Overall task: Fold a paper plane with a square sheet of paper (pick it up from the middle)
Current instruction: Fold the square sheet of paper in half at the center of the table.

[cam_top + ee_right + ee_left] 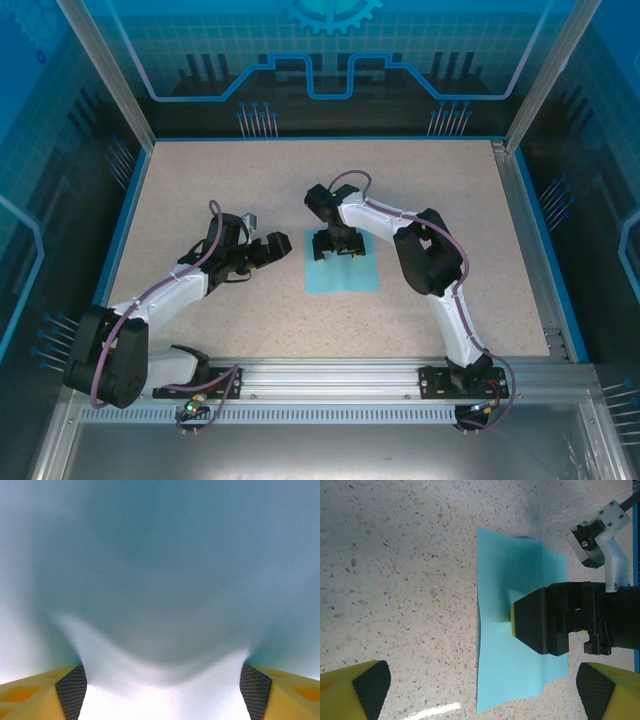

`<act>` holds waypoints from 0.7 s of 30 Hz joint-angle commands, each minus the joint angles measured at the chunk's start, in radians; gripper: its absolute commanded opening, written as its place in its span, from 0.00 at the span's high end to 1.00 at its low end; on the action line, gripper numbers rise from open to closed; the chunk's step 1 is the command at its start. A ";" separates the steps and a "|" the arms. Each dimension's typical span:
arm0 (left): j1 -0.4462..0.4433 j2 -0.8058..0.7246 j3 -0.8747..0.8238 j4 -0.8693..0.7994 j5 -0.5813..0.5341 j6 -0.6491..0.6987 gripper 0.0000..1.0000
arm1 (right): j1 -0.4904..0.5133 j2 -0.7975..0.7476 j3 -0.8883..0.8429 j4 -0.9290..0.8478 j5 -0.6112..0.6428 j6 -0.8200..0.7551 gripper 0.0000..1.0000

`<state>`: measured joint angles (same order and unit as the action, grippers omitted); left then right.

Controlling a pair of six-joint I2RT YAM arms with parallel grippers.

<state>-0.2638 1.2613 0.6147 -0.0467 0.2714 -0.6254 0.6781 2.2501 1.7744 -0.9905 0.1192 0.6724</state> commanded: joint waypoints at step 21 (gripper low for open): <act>0.000 -0.033 0.017 -0.027 0.018 0.000 0.01 | -0.038 -0.179 -0.127 0.141 -0.147 -0.019 0.63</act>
<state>-0.2638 1.2449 0.6147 -0.0479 0.2710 -0.6262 0.6598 2.1437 1.6749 -0.8970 0.0425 0.6472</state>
